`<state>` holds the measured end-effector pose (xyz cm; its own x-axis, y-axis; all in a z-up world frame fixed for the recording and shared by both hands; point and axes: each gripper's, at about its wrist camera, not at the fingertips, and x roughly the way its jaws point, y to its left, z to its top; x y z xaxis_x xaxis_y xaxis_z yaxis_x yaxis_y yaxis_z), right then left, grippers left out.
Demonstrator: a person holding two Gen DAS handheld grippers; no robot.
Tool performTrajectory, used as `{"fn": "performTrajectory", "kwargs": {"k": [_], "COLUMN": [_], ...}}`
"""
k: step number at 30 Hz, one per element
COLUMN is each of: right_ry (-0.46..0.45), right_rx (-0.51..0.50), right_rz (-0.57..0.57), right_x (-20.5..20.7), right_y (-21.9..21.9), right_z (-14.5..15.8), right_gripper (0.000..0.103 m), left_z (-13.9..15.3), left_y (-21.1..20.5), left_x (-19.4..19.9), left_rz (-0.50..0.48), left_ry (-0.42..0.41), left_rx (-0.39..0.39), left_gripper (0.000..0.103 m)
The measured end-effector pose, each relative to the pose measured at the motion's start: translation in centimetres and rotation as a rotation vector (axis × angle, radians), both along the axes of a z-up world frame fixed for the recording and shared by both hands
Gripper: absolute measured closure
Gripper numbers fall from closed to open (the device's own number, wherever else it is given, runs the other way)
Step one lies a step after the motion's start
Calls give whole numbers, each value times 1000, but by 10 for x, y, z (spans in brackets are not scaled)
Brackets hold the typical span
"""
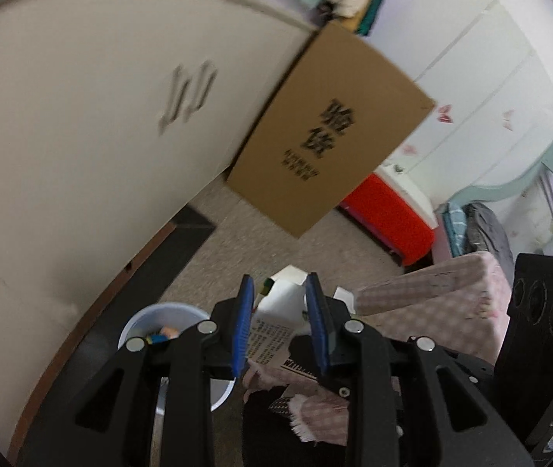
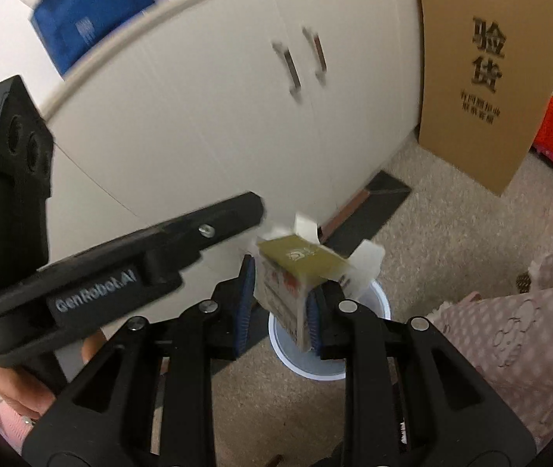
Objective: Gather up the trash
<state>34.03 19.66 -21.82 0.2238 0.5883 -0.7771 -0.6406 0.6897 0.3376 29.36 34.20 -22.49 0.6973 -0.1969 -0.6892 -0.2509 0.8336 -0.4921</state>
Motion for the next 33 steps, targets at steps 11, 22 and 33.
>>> {"fn": "performTrajectory", "kwargs": {"k": [11, 22, 33], "right_ry": [4, -253, -522], "right_rx": [-80, 19, 85], "right_rz": [-92, -334, -547], "right_x": [3, -67, -200], "right_y": [-18, -129, -262], "right_z": [-37, 93, 185], "right_gripper": [42, 28, 17], "left_z": [-45, 60, 179], "left_y": [27, -56, -184], "left_x": [0, -50, -152], "left_rz": [148, 125, 18], "left_ry": [142, -31, -321], "left_rx": [168, 438, 556], "left_gripper": [41, 24, 11]}}
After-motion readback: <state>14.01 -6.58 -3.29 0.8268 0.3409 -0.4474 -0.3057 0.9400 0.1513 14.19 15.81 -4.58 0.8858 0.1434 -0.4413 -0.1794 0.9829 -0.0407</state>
